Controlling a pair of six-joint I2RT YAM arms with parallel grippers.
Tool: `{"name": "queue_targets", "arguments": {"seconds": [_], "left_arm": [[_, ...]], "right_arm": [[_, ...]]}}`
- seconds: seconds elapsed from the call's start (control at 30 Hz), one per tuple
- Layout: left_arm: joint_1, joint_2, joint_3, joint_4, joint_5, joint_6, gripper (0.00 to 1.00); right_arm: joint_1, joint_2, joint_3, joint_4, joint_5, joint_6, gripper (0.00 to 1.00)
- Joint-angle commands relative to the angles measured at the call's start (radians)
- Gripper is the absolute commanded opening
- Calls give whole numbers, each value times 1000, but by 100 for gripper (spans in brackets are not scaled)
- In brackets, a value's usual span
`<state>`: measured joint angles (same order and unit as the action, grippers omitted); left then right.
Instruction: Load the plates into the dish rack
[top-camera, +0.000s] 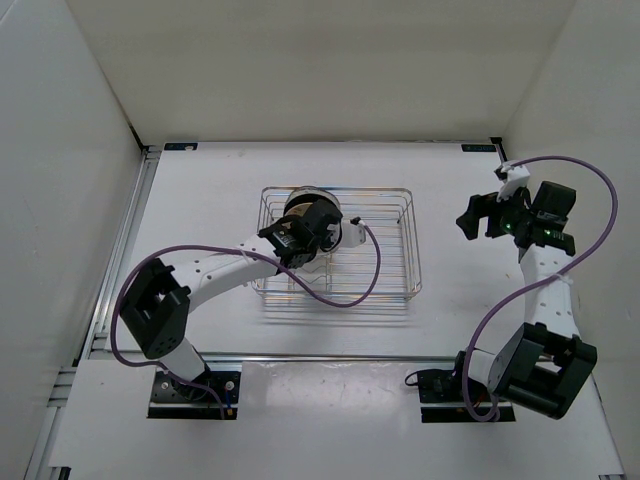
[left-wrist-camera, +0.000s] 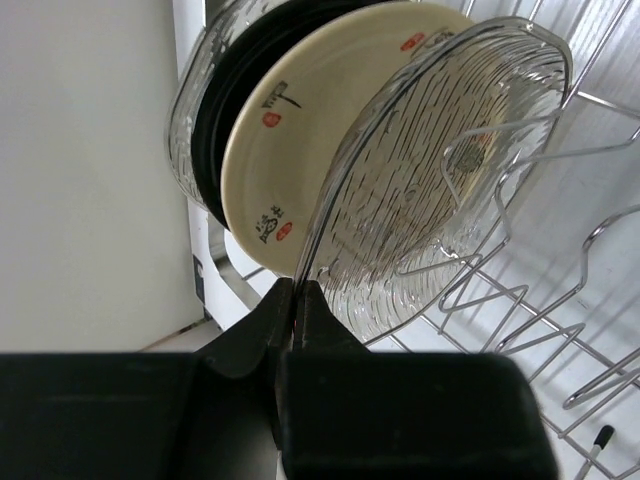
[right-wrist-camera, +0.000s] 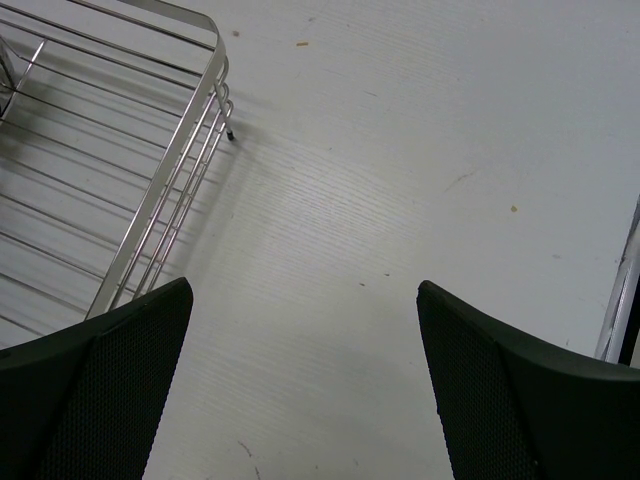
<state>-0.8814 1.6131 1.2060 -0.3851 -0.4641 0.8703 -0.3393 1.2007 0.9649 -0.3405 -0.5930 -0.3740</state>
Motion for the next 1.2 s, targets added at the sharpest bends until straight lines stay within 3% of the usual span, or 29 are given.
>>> {"name": "queue_targets", "arguments": {"seconds": [0.0,0.23,0.33,0.4,0.57,0.7,0.8,1.17], "left_arm": [[-18,-7,-20,-1,33,-34,10],[-18,-7,-20,-1,42,-44,11],[-18,-7,-20,-1,33,-44,24],[-18,-7,-20,-1,24,-44,42],[-18,-28,-20,-1,15,-44,58],[-18,-50,-20,-1,5,-34,58],[-18,-85,-10,-1,-5,-24,64],[-7,-249,188,-11,-123,58,67]], "right_arm": [[-6,-30,0,15,-28,-8,95],[-15,-39,0,15,-37,-8,95],[-24,-39,0,15,-37,-8,95],[-24,-39,0,15,-37,-8,95],[-24,-39,0,15,-37,-8,95],[-24,-39,0,6,-37,-8,95],[-24,-39,0,6,-28,-8,95],[-24,-39,0,-12,54,-28,95]]}}
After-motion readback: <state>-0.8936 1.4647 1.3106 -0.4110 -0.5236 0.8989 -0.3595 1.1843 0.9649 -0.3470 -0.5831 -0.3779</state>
